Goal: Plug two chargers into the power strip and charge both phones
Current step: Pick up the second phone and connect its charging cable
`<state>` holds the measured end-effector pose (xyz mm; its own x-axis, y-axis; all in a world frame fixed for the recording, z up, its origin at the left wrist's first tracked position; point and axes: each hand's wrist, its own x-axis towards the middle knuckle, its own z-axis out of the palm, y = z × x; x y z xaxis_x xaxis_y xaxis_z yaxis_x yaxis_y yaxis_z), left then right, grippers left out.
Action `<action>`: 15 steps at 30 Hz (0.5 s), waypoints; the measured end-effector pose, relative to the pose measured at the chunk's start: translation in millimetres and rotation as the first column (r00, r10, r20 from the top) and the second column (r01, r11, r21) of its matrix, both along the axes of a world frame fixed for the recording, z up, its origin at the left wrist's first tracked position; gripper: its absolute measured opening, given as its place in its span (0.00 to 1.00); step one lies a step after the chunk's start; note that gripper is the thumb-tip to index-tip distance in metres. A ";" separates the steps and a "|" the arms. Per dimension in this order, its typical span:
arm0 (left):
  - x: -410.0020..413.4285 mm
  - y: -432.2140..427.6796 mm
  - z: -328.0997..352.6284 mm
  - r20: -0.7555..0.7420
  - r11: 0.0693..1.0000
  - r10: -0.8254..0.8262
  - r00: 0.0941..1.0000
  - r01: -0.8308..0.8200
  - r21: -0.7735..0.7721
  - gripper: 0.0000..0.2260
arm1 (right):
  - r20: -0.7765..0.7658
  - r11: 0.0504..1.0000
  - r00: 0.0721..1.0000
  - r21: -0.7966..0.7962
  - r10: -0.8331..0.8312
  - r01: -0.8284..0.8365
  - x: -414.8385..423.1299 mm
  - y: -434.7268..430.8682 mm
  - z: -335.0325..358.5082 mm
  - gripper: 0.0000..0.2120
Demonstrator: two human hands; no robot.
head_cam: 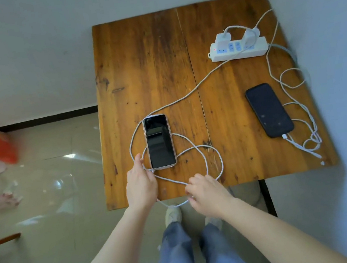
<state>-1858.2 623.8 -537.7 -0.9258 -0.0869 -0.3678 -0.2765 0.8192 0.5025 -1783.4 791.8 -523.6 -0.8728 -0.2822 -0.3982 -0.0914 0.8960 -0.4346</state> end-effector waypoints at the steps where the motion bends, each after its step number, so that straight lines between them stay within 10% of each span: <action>1: -6.7 -2.2 -2.3 0.002 1.000 0.001 1.000 -0.001 0.013 0.22 | 0.009 0.999 0.999 0.005 0.037 -0.037 2.9 -9.1 -3.3 0.11; 15: -81.5 20.9 -12.3 0.146 0.990 -0.132 0.980 0.136 -0.022 0.38 | 0.061 0.994 0.997 0.108 -0.040 0.033 1.4 -46.1 -22.1 0.09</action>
